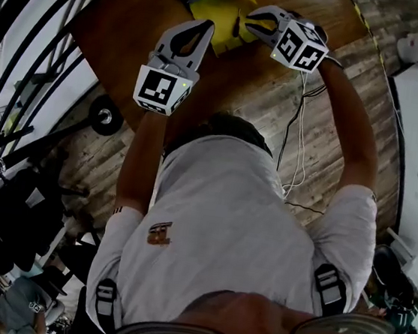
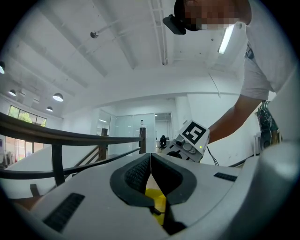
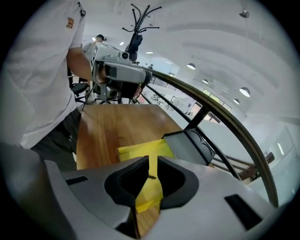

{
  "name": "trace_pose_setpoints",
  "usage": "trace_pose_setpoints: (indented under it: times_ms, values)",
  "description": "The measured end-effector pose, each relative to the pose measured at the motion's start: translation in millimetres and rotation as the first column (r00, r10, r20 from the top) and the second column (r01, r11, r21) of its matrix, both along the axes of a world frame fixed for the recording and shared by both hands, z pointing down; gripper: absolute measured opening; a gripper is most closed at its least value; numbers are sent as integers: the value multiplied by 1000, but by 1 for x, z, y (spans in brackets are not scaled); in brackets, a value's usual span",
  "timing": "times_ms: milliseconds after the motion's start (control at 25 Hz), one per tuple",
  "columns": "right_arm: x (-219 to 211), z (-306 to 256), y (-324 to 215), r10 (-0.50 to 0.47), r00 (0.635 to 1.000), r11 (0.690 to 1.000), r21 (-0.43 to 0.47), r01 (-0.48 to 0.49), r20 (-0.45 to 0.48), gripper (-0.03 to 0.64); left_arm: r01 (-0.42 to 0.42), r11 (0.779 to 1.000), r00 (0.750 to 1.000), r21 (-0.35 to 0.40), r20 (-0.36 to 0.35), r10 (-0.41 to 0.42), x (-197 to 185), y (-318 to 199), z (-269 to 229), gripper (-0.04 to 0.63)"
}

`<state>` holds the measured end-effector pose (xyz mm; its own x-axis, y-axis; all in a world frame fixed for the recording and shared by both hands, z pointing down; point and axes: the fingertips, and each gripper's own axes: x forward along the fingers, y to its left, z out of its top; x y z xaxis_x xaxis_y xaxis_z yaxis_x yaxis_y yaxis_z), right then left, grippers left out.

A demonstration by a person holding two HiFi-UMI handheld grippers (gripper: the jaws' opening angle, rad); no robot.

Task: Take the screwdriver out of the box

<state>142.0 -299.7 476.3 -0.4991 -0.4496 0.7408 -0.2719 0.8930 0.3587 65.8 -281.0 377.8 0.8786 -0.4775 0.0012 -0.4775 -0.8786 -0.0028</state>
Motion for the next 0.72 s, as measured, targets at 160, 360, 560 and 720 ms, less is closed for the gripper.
trace_pose_setpoints:
  times_ms: [160,360,560,720]
  values:
    - [8,22,-9,-112,988,993,-42,108,-106,130,24,1000,999,-11,27,-24,3,-9,7,18]
    - [10,45,-12,-276,936,961,-76,266,-220,138,65,998,997,8,48,-65,0,-17,11,18]
    - [8,71,-17,-457,819,889,-142,436,-346,161,105,994,993,-4,52,-105,-1,-28,16,18]
    - [7,97,-21,-564,719,823,-206,529,-406,166,135,991,989,-12,64,-133,-3,-34,22,18]
